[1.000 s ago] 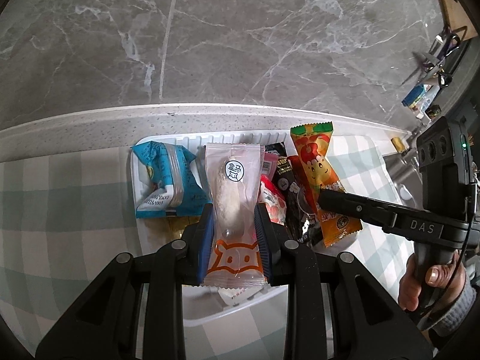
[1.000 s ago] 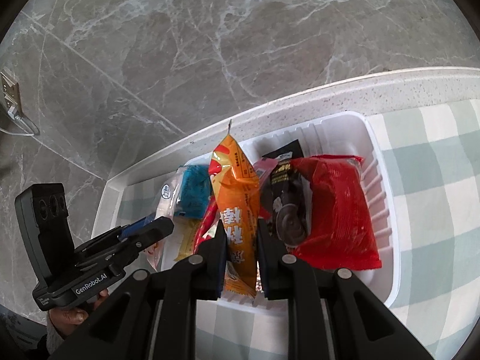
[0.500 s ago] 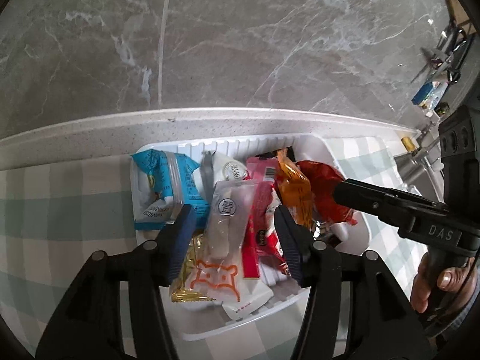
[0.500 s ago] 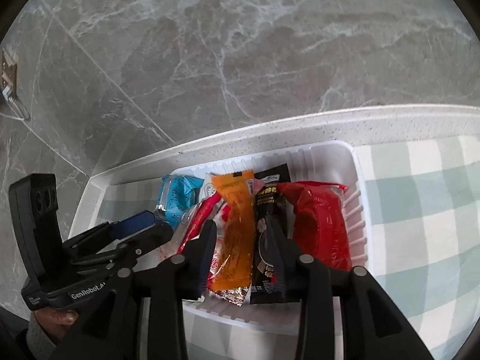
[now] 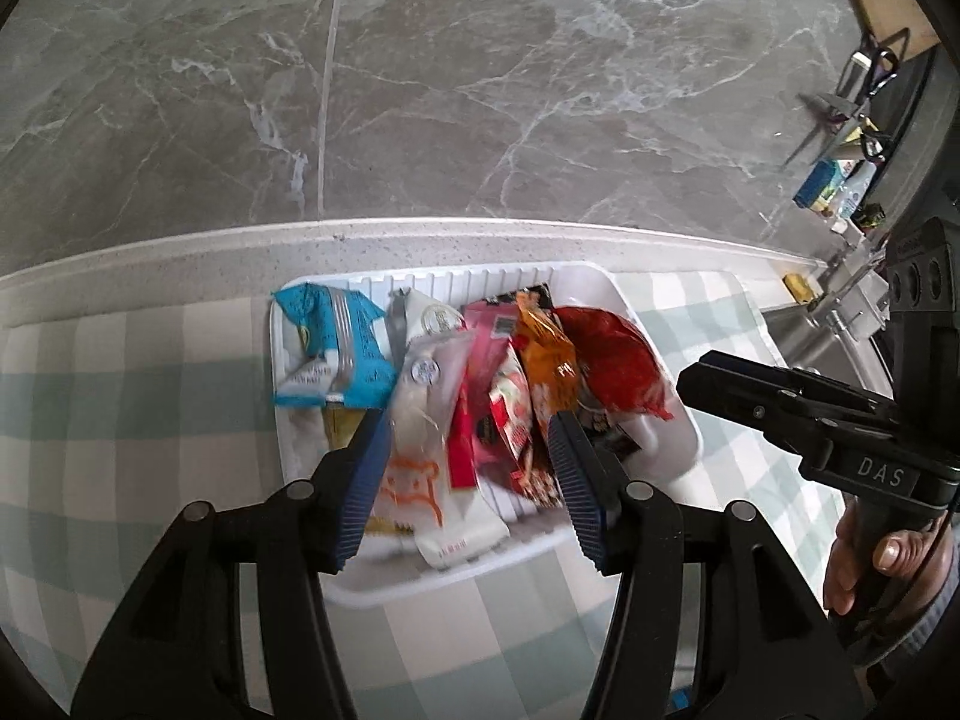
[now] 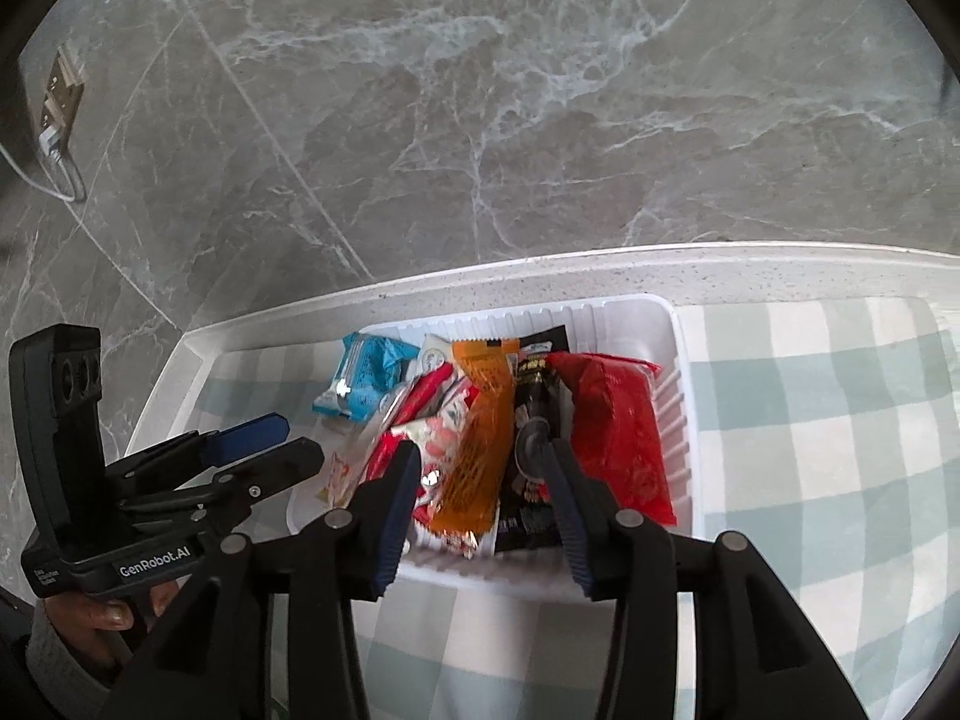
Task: Organize snacks
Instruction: 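Lower clear packet into tray with left tool while right tool lowers orange bag there, then move both open tools back over the green-edged nut bag and blue cake bar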
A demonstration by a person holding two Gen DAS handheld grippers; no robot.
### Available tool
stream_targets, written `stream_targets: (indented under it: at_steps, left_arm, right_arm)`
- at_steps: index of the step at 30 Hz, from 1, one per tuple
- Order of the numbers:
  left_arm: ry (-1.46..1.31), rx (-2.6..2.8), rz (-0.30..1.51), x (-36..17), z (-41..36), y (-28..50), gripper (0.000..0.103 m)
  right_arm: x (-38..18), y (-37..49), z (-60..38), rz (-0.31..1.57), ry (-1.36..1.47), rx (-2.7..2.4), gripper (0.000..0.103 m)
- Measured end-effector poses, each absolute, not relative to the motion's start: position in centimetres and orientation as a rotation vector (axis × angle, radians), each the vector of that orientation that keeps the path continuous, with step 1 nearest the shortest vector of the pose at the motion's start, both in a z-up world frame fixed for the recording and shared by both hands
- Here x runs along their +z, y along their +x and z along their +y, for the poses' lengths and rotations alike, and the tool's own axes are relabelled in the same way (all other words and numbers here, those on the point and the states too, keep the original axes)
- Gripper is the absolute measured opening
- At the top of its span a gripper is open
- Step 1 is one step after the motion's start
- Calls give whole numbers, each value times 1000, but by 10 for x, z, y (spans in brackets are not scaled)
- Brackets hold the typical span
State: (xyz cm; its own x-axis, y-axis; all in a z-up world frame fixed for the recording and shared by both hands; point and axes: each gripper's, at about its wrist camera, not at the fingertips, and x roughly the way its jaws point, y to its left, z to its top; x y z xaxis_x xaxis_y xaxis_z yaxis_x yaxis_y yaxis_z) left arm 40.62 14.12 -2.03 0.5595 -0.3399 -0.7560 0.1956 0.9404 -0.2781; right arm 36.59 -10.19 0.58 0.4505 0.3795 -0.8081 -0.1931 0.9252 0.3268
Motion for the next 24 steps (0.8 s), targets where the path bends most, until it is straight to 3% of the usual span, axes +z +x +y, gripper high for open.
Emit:
stream_targets:
  at_steps: [24]
  left_arm:
    - [-124,-377,963,-27,137,280,55]
  right_arm:
    - [23,248,-99,1038,146,324,50]
